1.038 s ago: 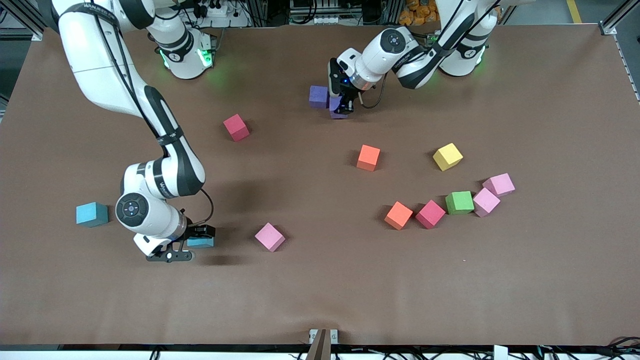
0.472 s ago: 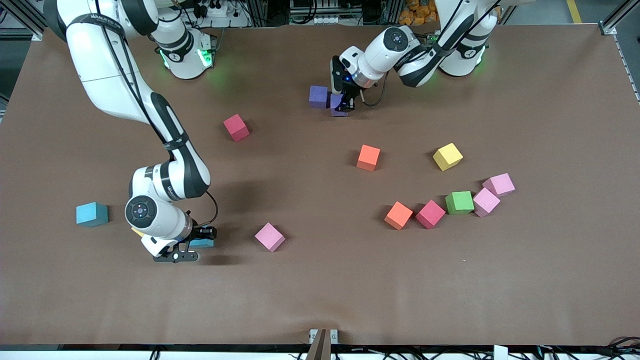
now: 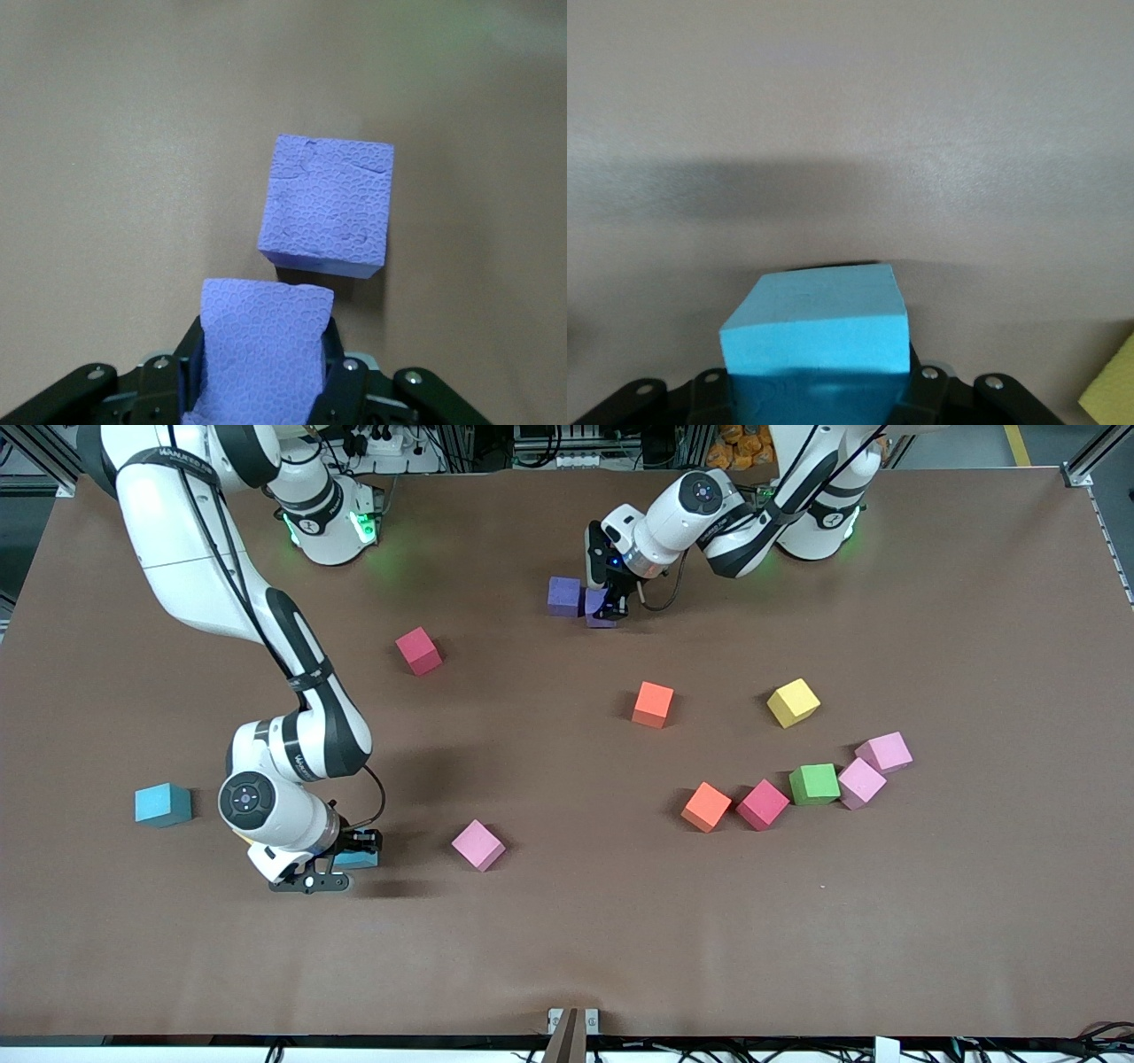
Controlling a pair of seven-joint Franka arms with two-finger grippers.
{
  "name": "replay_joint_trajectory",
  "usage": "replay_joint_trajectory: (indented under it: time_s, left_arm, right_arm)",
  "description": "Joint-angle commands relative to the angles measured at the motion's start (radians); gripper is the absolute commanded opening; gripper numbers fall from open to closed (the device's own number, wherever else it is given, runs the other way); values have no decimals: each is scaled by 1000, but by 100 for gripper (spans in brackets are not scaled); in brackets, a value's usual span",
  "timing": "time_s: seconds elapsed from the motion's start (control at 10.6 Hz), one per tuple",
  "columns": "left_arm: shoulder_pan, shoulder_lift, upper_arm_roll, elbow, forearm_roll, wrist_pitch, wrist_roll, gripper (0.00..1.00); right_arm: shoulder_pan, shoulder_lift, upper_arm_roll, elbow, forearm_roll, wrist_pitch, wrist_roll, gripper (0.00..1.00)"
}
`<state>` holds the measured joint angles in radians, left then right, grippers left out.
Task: Form number 2 with 11 blocks
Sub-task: 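Grasp the cyan block with the right gripper while the left gripper lowers, then open the left gripper beside the first purple block while the right gripper lifts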
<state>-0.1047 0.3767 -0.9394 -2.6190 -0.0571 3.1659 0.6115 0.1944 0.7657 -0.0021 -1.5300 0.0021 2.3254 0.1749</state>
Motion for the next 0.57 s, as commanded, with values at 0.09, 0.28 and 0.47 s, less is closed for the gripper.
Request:
replay_joint_trajectory:
  time_s: [0.09,0.28,0.47]
  left_arm:
    - [13,21,-29,-10,20,63,2,23]
    - [11,31,-29,-13,19,88,2,23]
    - [11,36,-29,-16,19,89,2,23]
  right_arm:
    - [-4,-144,-1,-122,19,-12,-5,50]
    - [-6,-215,1,-188,19,-17,-3,50]
    - [-4,-255,-1,-225,19,-18,-11,51]
